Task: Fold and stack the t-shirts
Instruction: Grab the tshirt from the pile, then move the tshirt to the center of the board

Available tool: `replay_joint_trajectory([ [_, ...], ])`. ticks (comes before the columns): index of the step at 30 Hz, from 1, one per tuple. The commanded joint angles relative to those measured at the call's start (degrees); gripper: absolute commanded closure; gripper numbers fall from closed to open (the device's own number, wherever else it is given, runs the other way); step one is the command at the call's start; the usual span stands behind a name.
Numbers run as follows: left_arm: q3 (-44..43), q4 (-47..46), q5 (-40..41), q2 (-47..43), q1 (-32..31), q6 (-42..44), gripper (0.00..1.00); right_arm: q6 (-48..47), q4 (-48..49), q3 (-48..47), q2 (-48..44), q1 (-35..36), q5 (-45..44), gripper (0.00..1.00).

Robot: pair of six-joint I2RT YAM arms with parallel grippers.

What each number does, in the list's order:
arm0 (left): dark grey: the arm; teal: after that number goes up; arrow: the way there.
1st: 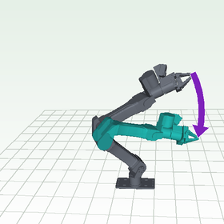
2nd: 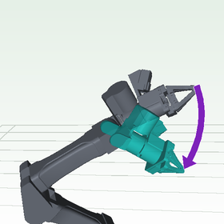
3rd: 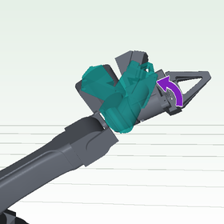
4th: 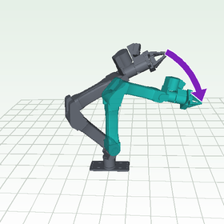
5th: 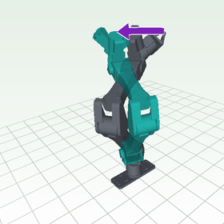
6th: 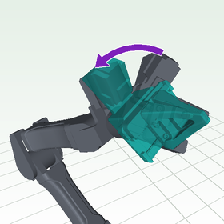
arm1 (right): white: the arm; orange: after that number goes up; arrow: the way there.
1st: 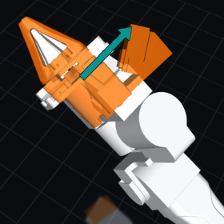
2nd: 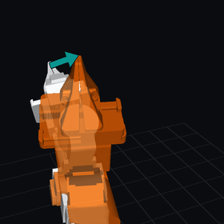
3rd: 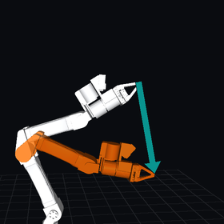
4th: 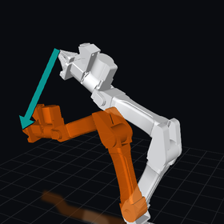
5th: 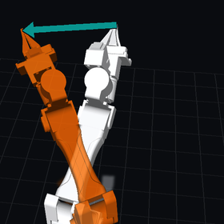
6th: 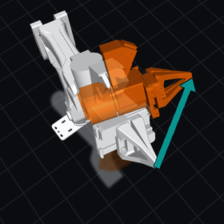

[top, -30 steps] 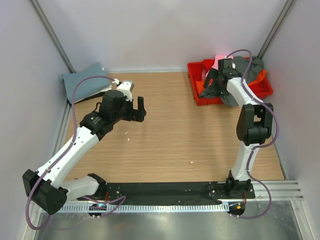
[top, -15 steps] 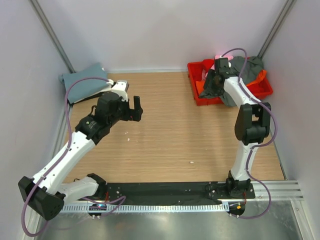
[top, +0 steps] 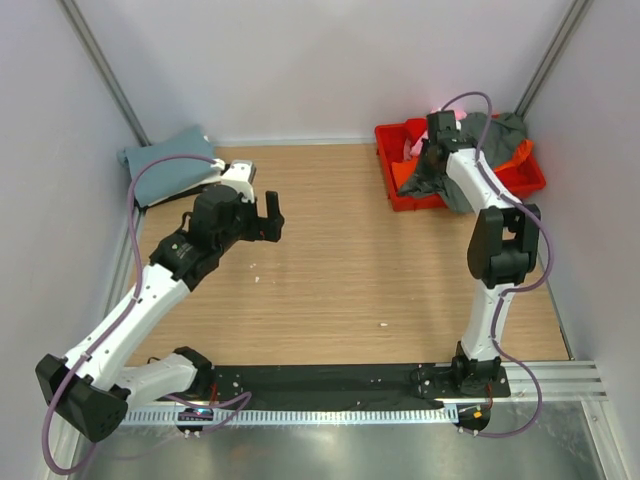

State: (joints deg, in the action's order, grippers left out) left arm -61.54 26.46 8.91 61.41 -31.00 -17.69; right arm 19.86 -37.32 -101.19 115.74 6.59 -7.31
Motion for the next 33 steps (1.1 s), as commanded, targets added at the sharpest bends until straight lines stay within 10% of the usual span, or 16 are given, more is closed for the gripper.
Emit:
replay_joint_trajectory([
  [1, 0.1, -2.38, 2.95, -2.25, 0.07, 0.2, 0.0, 0.54, -2.83, -9.79, -7.81, 2.1, -0.6, 0.99],
  [8, 1.77, -3.6, 7.88, -7.34, 1.73, -0.23, 0.0, 2.19, -9.97, -37.92, -6.32, 18.0, -0.25, 0.99],
  [14, 3.96, -5.62, 14.28, -13.31, 4.37, -0.41, 0.0, 5.72, 4.16, -31.28, -5.62, 31.81, 14.72, 0.99],
  [15, 5.36, -6.15, 16.73, -14.2, 4.55, -0.41, 0.0, 5.81, 4.36, -30.57, -4.49, 32.78, 17.13, 0.9],
  [16, 5.99, -7.29, 17.54, -15.25, 4.55, -0.5, 0.01, 5.98, 3.49, -30.04, -2.39, 33.13, 18.2, 0.37],
  [19, 7.48, -7.74, 17.29, -17.72, 4.46, -0.76, 0.0, 5.37, -2.31, -25.93, -2.44, 33.22, 10.24, 0.08],
  [33, 8.98, 7.73, 16.84, -16.59, 4.55, -16.41, 0.0, 3.35, 2.69, 13.38, -18.71, 26.3, -3.24, 0.0],
])
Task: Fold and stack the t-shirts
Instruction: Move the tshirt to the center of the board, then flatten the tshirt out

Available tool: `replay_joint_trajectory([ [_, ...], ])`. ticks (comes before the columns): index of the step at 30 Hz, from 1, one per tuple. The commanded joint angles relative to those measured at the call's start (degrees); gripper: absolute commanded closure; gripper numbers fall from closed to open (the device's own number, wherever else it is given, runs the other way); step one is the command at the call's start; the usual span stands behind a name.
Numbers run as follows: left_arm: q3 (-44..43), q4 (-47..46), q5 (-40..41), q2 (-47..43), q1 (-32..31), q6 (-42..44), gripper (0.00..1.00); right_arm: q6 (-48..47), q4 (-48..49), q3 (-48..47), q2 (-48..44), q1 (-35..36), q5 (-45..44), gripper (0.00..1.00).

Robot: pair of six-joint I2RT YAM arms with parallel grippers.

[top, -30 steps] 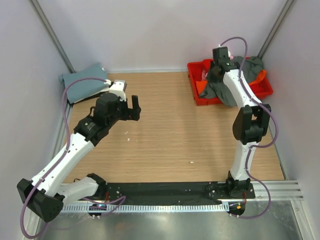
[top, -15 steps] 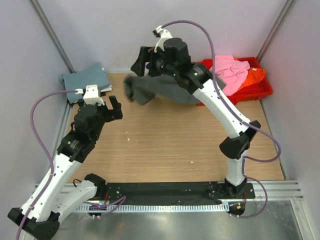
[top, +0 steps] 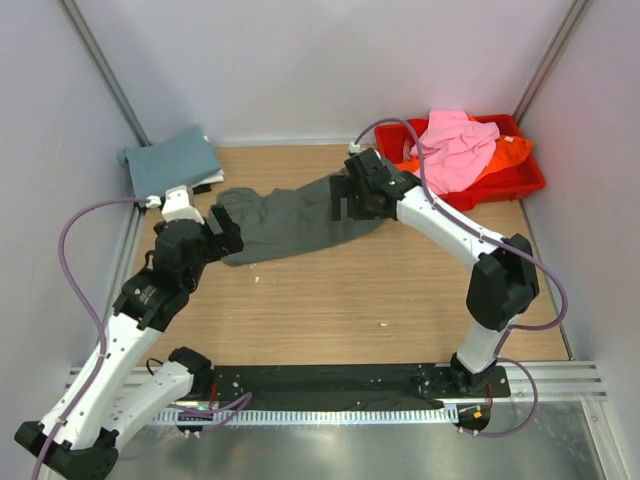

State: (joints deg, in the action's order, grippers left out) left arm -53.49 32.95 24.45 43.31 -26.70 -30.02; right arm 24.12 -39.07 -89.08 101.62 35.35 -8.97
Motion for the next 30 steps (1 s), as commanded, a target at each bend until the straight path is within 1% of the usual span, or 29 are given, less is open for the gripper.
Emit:
replay_joint_trajectory([
  [1, 0.33, 0.63, 1.65, 2.91, 0.24, -3.73, 0.0, -1.0, 4.44, 1.97, -4.51, -3.35, -0.53, 0.0],
  [2, -0.72, 0.1, 2.0, 6.84, 0.33, -1.82, 0.0, -1.35, 4.35, 2.24, -4.5, -4.14, -0.17, 0.0],
  [4, -4.85, -1.21, 1.84, 12.03, 2.6, 0.92, 0.0, -2.49, 4.35, 2.77, -4.68, -5.29, -0.52, 0.0],
  [5, -6.69, -1.31, 0.44, 17.8, 4.36, 2.84, 0.0, -2.58, 4.61, 3.2, -5.03, -5.47, -0.78, 0.0],
  [6, -10.54, -1.22, -5.14, 21.6, 9.68, 2.95, 0.0, -2.5, 4.96, 3.99, -5.47, -5.47, -0.61, 0.0],
  [7, -12.75, -0.26, -8.16, 25.03, 12.69, 2.6, 0.0, -1.54, 5.66, 6.7, -6.95, -5.47, 0.18, 0.0],
  [8, -14.69, -0.08, -11.23, 31.94, 15.42, 1.73, 0.0, -0.84, 8.37, 8.81, -7.92, -5.47, 3.49, 0.01],
  [9, -17.75, -0.25, -13.7, 34.97, 19.19, 1.63, 0.01, 0.22, 10.48, 11.36, -9.06, -5.38, 5.79, 0.02],
  [10, -19.18, -1.65, -14.07, 37.87, 20.27, 1.89, 0.03, 1.18, 12.94, 17.21, -11.95, -4.69, 7.98, 0.02],
  [11, -20.41, -2.53, -14.42, 41.21, 21.15, 2.24, 0.04, 3.11, 18.1, 20.32, -13.19, -3.98, 12.44, 0.02],
  [12, -22.94, -3.41, -14.95, 46.81, 22.29, 3.55, 0.07, 4.0, 20.33, 23.22, -14.6, -3.02, 13.44, 0.02],
  [13, -24.27, -5.16, -16.17, 50.0, 22.74, 3.91, 0.11, 4.7, 22.09, 28.12, -15.74, -0.66, 13.98, 0.02],
  [14, -25.51, -5.78, -17.06, 52.55, 23.09, 4.35, 0.14, 6.28, 24.98, 30.26, -17.76, 0.49, 14.16, 0.02],
  [15, -27.78, -7.44, -18.02, 57.45, 23.62, 5.14, 0.16, 6.9, 26.31, 32.54, -18.65, 1.46, 14.51, 0.02],
  [16, -29.02, -8.07, -19.51, 59.68, 23.8, 5.23, 0.18, 7.86, 28.85, 36.65, -19.44, 3.56, 14.6, 0.02],
  [18, -33.22, -8.86, -20.14, 64.07, 23.88, 5.94, 0.19, 9.79, 30.89, 40.28, -21.64, 5.16, 15.12, 0.02],
  [19, -34.82, -8.95, -20.14, 67.66, 23.89, 6.63, 0.19, 10.07, 31.68, 43.0, -22.08, 5.69, 15.21, 0.02],
  [21, -39.55, -8.52, -19.09, 71.37, 23.97, 7.43, 0.2, 10.68, 32.21, 45.21, -23.48, 6.92, 15.82, 0.02],
  [22, -41.32, -7.99, -18.65, 74.69, 23.97, 8.74, 0.21, 10.69, 31.6, 45.66, -24.1, 7.1, 15.91, 0.02],
  [26, -50.63, -4.92, -15.85, 81.48, 23.97, 11.47, 0.23, 10.42, 29.84, 47.42, -28.49, 7.8, 15.39, 0.02],
  [30, -52.85, -4.29, -13.21, 84.48, 23.97, 12.88, 0.25, 9.89, 28.26, 48.56, -31.84, 7.8, 14.6, 0.01],
])
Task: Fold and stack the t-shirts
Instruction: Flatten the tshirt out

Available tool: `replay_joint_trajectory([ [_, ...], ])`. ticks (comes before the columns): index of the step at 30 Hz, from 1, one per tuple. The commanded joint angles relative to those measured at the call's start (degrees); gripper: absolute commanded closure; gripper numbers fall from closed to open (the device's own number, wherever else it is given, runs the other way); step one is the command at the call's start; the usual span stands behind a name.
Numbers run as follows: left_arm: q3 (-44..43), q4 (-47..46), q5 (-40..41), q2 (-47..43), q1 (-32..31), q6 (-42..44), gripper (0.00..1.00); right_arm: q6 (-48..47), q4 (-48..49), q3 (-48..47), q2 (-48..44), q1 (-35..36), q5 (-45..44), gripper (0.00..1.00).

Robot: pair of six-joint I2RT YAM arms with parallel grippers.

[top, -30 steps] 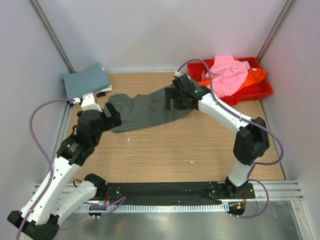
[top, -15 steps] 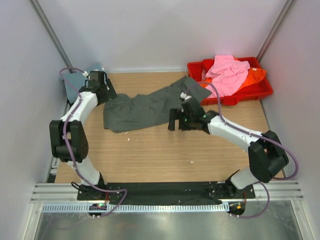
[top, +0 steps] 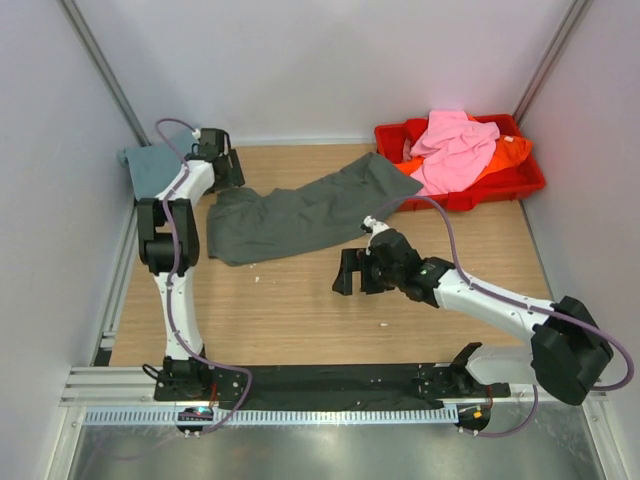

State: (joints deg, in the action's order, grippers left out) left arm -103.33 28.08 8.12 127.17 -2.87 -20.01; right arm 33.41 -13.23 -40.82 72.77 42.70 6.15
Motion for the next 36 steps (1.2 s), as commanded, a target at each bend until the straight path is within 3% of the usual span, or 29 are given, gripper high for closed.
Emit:
replay_joint_trajectory([
  [1, -2.93, 0.4, 3.39, 0.79, 0.15, 3.22, 0.25, 0.52, 2.08, 0.47, -3.68, 0.46, -0.79, 0.01],
  [10, -1.44, 0.23, 4.62, 3.26, 0.06, 3.75, 0.34, 0.52, 2.69, 1.27, -3.07, 0.46, -0.7, 0.01],
  [13, -1.96, 1.19, 3.84, 3.61, -0.11, 3.49, 0.41, 0.25, 2.07, 1.27, -3.43, 0.46, -1.23, 0.01],
  [14, -2.05, 1.63, 3.66, 3.69, -0.03, 3.57, 0.46, 0.34, 2.07, 1.35, -3.78, 0.46, -1.4, 0.01],
  [16, -2.05, 1.98, 3.39, 3.78, -0.03, 3.75, 0.65, 0.25, 1.72, 1.53, -4.13, 0.46, -1.84, 0.01],
  [17, -2.05, 2.16, 3.48, 3.35, -0.03, 3.58, 0.8, 0.25, 1.37, 1.7, -4.83, 0.46, -2.19, 0.01],
  [22, -3.27, 3.3, 4.62, 0.36, -1.16, 3.48, 1.0, 0.25, 0.06, 1.97, -5.89, 0.46, -2.72, 0.01],
  [27, -7.41, 9.79, 7.86, -9.38, -3.8, 5.86, 1.0, -1.41, -4.41, -2.14, -6.24, 0.46, -5.88, 0.01],
  [30, -5.31, 12.0, 9.45, -19.83, -6.17, 6.65, 1.0, -3.61, -9.94, -8.47, -6.06, 0.37, -13.17, 0.0],
  [36, 10.03, 16.48, 8.15, -45.02, -14.85, 6.57, 1.0, -5.37, -19.36, -22.01, -7.11, -0.33, -28.37, 0.0],
])
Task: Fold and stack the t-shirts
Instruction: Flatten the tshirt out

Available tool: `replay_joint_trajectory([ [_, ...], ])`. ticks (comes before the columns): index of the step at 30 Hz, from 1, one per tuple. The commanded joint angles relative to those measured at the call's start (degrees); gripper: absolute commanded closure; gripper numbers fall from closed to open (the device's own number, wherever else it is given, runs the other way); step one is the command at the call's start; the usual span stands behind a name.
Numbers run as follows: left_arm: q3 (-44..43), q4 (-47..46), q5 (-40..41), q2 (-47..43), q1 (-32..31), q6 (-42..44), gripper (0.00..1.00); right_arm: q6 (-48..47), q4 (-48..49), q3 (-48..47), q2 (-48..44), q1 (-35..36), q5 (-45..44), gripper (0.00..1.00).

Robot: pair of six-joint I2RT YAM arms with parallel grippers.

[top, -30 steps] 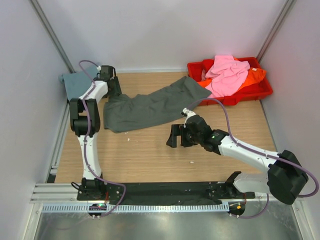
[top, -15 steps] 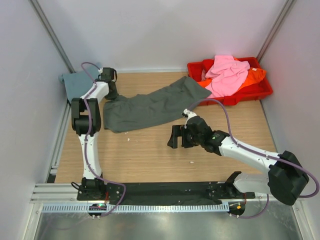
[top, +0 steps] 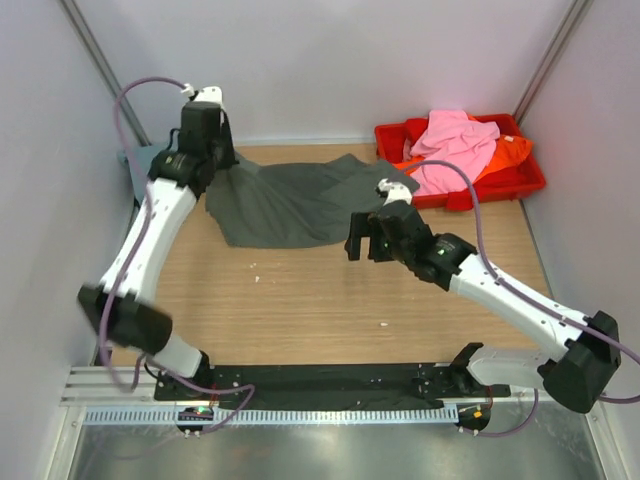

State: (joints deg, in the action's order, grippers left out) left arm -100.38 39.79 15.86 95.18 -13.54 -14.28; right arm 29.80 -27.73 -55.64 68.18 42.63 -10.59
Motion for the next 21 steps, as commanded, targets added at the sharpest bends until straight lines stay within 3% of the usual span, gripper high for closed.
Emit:
replay_joint_trajectory([
  [1, 9.21, 5.64, 0.58, -16.13, -5.61, 0.14, 1.0, -1.5, -5.58, -8.51, -2.96, -0.36, -12.95, 0.0],
  [4, 18.88, 10.03, -1.26, -28.88, -9.66, -5.03, 1.0, -0.62, -6.72, -11.86, -5.07, -0.36, -17.0, 0.0],
  [10, 35.94, 14.51, -11.27, -50.58, -10.1, -16.37, 0.98, -0.1, -6.46, -13.27, -2.8, -0.53, -16.83, 0.0],
  [17, 42.8, 26.29, -22.09, -56.59, -10.1, -22.1, 0.91, -1.94, -7.95, -25.73, 15.02, -0.53, -10.16, 0.0],
  [21, 45.53, 30.34, -17.55, -60.71, -10.1, -22.01, 0.88, -5.01, -9.89, -37.68, 28.91, -0.62, -5.77, 0.0],
])
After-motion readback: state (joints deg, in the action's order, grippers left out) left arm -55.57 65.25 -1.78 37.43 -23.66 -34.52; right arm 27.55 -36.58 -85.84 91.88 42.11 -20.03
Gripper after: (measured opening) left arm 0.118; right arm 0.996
